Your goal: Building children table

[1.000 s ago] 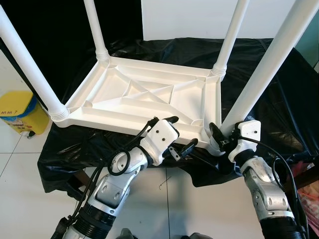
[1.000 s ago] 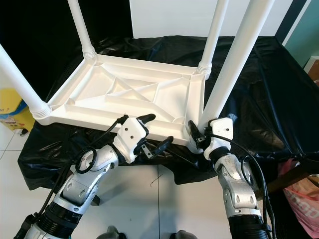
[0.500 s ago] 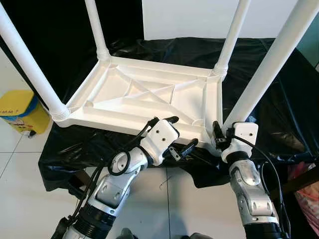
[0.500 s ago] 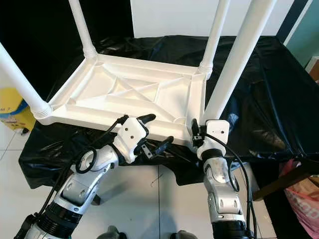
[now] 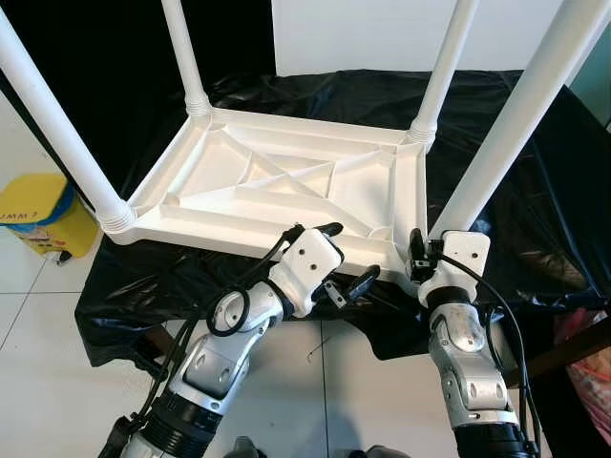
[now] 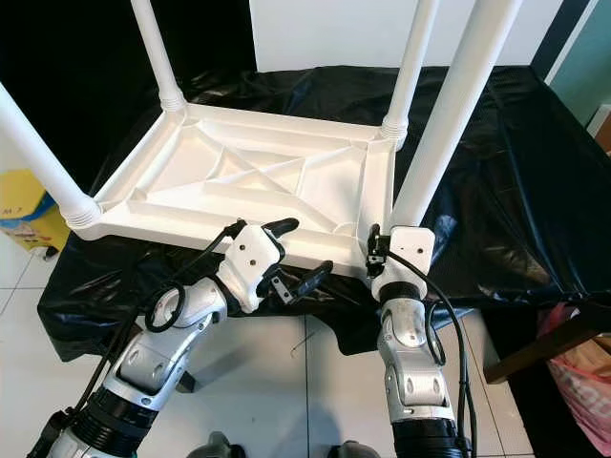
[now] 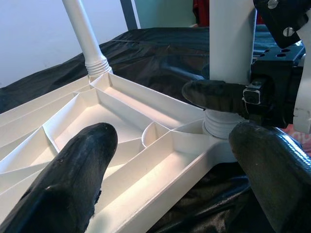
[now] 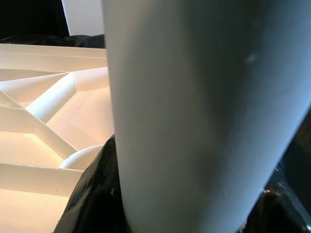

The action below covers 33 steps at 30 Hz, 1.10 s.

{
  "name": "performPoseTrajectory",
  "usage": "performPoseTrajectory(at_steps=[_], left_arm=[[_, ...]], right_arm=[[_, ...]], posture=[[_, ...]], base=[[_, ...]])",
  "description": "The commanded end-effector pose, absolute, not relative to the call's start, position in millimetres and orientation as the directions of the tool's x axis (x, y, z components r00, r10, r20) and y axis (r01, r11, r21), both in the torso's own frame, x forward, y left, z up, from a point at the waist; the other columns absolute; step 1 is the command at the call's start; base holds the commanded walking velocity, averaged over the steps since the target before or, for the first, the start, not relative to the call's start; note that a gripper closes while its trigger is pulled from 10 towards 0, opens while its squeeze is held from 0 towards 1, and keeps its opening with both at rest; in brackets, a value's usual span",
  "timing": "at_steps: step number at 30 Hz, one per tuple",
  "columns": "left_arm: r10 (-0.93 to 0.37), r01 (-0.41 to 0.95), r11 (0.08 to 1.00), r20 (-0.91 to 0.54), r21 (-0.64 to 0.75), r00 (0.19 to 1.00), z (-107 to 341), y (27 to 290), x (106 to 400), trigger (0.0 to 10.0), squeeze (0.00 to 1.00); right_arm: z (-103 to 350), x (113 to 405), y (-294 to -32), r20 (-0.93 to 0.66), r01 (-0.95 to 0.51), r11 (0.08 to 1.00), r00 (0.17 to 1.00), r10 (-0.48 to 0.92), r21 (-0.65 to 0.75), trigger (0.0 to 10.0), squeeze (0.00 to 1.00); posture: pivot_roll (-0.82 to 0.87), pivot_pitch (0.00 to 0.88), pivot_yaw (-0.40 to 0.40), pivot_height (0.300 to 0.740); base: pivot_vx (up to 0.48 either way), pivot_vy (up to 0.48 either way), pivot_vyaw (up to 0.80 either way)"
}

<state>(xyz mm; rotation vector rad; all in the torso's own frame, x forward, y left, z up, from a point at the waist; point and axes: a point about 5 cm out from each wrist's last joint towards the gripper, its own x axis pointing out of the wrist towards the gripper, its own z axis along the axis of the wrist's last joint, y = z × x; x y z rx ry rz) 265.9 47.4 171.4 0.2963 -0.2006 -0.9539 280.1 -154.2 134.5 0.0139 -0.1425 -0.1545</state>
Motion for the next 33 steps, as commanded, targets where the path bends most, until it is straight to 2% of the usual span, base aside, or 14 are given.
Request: performPoseTrajectory(at_steps=[1,2,3,6,10,11,12,17,18,19,20,21,30,33], left_arm=[[-0.839,0.782,0.522,0.039,0.341,0.543,173.0,44.7,264.1,10.0,0.0],[-0.839,0.782,0.522,0.039,0.341,0.543,173.0,44.7,264.1,10.0,0.0],[-0.836,0.784,0.529,0.043,0.326,0.546,174.7,44.9,265.3,10.0,0.0],[-0.838,0.784,0.528,0.05,0.326,0.544,180.2,44.8,268.0,10.0,0.0],[-0.831,0.774,0.535,0.046,0.339,0.555,181.0,49.1,271.4,10.0,0.0],[-0.829,0.772,0.538,0.047,0.338,0.557,181.3,49.7,272.0,10.0,0.0],[-0.828,0.771,0.54,0.05,0.337,0.558,181.7,49.7,272.1,10.0,0.0],[-0.829,0.77,0.54,0.054,0.341,0.557,184.3,49.1,273.5,10.0,0.0],[-0.831,0.777,0.541,0.059,0.323,0.554,185.5,50.1,275.4,10.0,0.0],[-0.833,0.779,0.538,0.062,0.322,0.549,187.3,51.0,276.7,10.0,0.0],[-0.833,0.779,0.538,0.062,0.322,0.549,187.3,51.0,276.7,10.0,0.0],[-0.845,0.792,0.521,0.062,0.32,0.531,190.4,52.5,278.5,10.0,0.0],[-0.846,0.788,0.515,0.055,0.338,0.53,193.4,55.3,280.0,10.0,0.0],[-0.845,0.787,0.515,0.048,0.339,0.532,190.8,56.8,277.5,10.0,0.0]], right_arm=[[121.8,275.5,-159.3,0.081,0.187,0.982,0.979,-0.187,0.0,10.0,0.0],[121.8,275.5,-159.3,0.081,0.187,0.982,0.979,-0.187,0.0,10.0,0.0],[122.5,275.1,-160.2,0.084,0.189,0.982,0.979,-0.187,-0.012,10.0,0.0],[126.3,274.1,-160.0,0.095,0.162,0.986,0.983,-0.157,-0.038,10.0,0.0],[129.2,273.5,-162.0,0.099,0.16,0.987,0.983,-0.157,-0.027,10.0,0.0],[129.9,274.2,-162.0,0.102,0.16,0.987,0.982,-0.157,-0.023,10.0,0.96],[130.7,274.7,-161.6,0.108,0.159,0.987,0.982,-0.157,-0.01,10.0,1.0],[135.5,276.2,-160.3,0.131,0.144,0.99,0.981,-0.143,0.001,10.0,1.0],[137.8,277.1,-160.1,0.144,0.136,0.991,0.98,-0.135,0.003,10.0,1.0],[139.7,278.1,-159.9,0.149,0.12,0.993,0.982,-0.12,0.007,10.0,0.05],[139.7,278.1,-159.9,0.149,0.12,0.993,0.982,-0.12,0.007,10.0,0.05],[142.0,279.2,-160.4,0.163,0.085,0.996,0.983,-0.083,-0.001,10.0,0.0],[140.4,278.0,-160.7,0.166,-0.03,0.999,0.985,0.035,-0.034,10.0,0.0],[141.8,276.0,-164.8,0.164,-0.123,0.991,0.978,0.13,-0.051,10.0,0.0]], posture=[[0.01,0.068,0.0,0.74],[0.01,0.068,0.0,0.74],[0.01,0.112,-0.007,0.74],[0.0,0.157,-0.013,0.74],[0.0,0.154,-0.008,0.74],[0.0,0.155,-0.007,0.74],[0.0,0.154,-0.006,0.74],[0.0,0.15,-0.01,0.74],[0.0,0.173,0.0,0.74],[0.0,0.175,0.005,0.74],[0.0,0.175,0.005,0.74],[0.02,0.162,0.0,0.74],[0.04,0.148,-0.009,0.74],[0.04,0.14,-0.014,0.74]], base=[[0.0,0.0,0.0],[0.0,0.0,0.0],[0.0,0.0,0.0],[0.0,0.0,0.0],[0.0,0.0,0.0],[0.0,0.0,0.0],[0.0,0.0,0.0],[0.0,0.0,0.0],[0.0,0.0,0.0],[0.0,0.0,0.0],[0.0,0.0,0.0],[0.0,0.0,0.0],[0.0,0.0,0.0],[0.0,0.0,0.0]])
